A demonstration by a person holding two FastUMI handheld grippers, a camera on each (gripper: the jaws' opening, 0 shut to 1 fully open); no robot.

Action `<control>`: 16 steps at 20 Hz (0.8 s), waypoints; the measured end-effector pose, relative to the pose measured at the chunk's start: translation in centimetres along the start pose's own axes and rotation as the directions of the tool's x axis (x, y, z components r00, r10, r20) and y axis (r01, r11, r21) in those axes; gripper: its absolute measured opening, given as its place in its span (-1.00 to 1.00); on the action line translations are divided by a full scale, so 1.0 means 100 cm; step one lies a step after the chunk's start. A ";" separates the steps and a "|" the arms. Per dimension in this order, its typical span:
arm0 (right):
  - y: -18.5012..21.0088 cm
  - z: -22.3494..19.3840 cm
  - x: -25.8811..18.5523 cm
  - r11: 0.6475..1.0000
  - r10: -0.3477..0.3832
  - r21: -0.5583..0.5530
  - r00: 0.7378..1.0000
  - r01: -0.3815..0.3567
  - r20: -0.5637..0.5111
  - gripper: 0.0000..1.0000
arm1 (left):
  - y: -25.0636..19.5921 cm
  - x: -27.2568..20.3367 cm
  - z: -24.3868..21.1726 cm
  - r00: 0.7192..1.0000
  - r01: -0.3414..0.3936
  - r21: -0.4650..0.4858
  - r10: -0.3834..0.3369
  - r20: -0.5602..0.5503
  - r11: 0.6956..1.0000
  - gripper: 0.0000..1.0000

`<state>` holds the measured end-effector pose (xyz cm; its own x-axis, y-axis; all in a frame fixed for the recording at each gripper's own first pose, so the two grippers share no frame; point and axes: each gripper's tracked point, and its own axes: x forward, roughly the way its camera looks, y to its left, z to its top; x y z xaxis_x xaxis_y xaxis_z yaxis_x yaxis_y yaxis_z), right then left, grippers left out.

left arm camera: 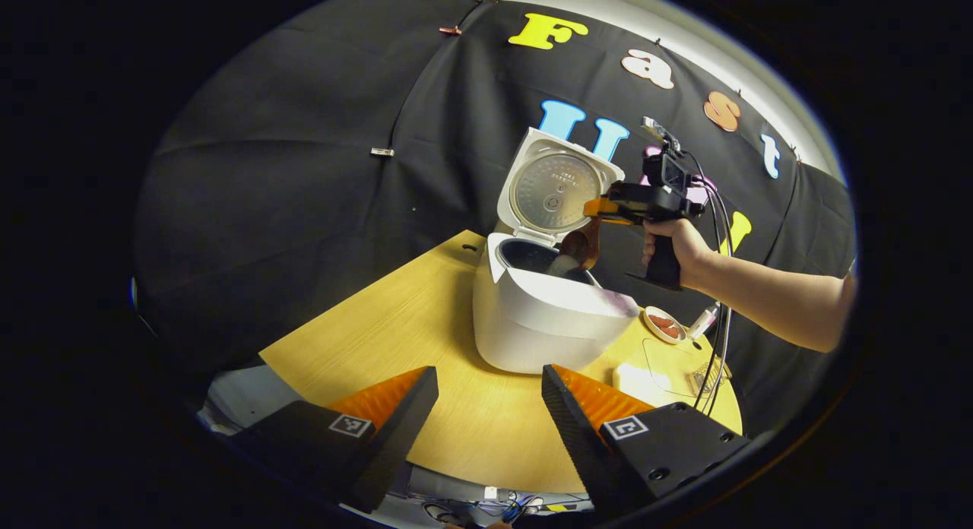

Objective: Close the left gripper, press the button to open the rice cooker; take a wooden spoon from the chopstick holder with the right hand, scoop a spoonful of rice and pour it into the rice cooker, then put the wooden spoon back into the chopstick holder.

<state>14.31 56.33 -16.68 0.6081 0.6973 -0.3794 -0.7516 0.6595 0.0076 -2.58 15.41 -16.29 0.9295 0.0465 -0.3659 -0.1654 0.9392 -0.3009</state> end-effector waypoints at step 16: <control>0.005 0.024 -0.024 1.000 0.002 0.013 1.000 -0.002 0.020 -0.68 | -0.028 -0.007 0.012 0.999 0.031 0.051 -0.033 0.031 0.998 0.90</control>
<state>13.09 55.66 -13.52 0.6116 0.7041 -0.3607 -0.7496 0.6616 0.0205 -2.39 13.22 -14.10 0.9443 0.0262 -0.3281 -0.1194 0.9563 -0.2671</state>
